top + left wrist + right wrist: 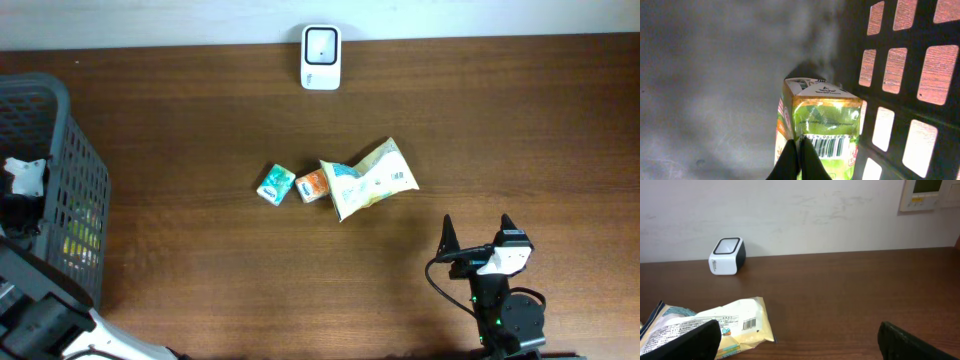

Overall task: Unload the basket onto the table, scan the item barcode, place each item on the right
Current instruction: 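Reach into the basket and grasp the green tea carton with left gripper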

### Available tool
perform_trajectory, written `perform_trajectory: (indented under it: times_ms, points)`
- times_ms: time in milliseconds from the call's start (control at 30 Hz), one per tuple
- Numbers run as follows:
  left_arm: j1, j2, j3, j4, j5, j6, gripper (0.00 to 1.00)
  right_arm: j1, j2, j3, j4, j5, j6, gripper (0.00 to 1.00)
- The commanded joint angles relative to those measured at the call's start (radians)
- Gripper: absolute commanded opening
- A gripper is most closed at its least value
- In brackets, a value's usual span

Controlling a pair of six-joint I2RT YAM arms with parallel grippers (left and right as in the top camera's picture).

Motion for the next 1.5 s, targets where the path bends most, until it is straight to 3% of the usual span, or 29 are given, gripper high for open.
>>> perform_trajectory:
  times_ms: [0,100,133,167,200,367,533,733,933,1033,1100,1233,1333,1400,1467]
  points:
    - [-0.002,0.041,0.01,0.008,-0.111,-0.006,0.0,-0.008,-0.005,-0.005,-0.008,-0.002,0.007,0.99]
    - [-0.003,0.041,0.073,-0.023,-0.056,-0.046,0.03,-0.008,-0.005,-0.005,-0.008,-0.002,0.007,0.99]
    - [-0.003,0.041,0.102,-0.043,-0.005,-0.046,0.14,-0.008,-0.005,-0.005,-0.008,-0.002,0.007,0.99]
    - [-0.003,0.041,0.143,-0.071,0.063,-0.045,0.36,-0.008,-0.005,-0.005,-0.008,-0.002,0.007,0.99]
    - [-0.003,0.041,0.167,-0.087,0.093,-0.045,0.4,-0.008,-0.005,-0.005,-0.008,-0.002,0.007,0.99]
    - [-0.003,0.041,0.244,-0.213,0.212,-0.045,0.48,-0.008,-0.005,-0.005,-0.008,-0.002,0.007,0.99]
    - [-0.008,0.041,0.212,-0.255,0.186,-0.044,0.57,-0.008,-0.005,-0.005,-0.008,-0.002,0.007,0.99]
    - [-0.008,0.041,0.065,-0.12,-0.014,-0.044,0.7,-0.008,-0.005,-0.005,-0.008,-0.002,0.007,0.99]
    - [-0.008,0.041,-0.013,-0.032,0.017,-0.044,0.91,-0.008,-0.005,-0.005,-0.008,-0.002,0.007,0.99]
    - [-0.008,0.043,-0.019,-0.02,0.018,-0.044,0.86,-0.008,-0.005,-0.005,-0.008,-0.002,0.007,0.99]
    - [-0.008,0.043,-0.019,-0.013,-0.035,-0.044,0.66,-0.008,-0.005,-0.005,-0.008,-0.002,0.007,0.99]
    - [-0.008,0.043,-0.016,0.01,-0.075,-0.045,0.34,-0.008,-0.005,-0.005,-0.008,-0.002,0.007,0.99]
    - [-0.008,0.043,0.035,0.023,-0.075,-0.054,0.2,-0.008,-0.005,-0.005,-0.008,-0.002,0.007,0.99]
    - [-0.008,0.043,0.091,0.023,-0.076,-0.106,0.19,-0.008,-0.005,-0.005,-0.008,-0.002,0.007,0.99]
    - [-0.008,0.043,0.19,0.011,-0.075,-0.191,0.25,-0.008,-0.005,-0.005,-0.008,-0.002,0.007,0.99]
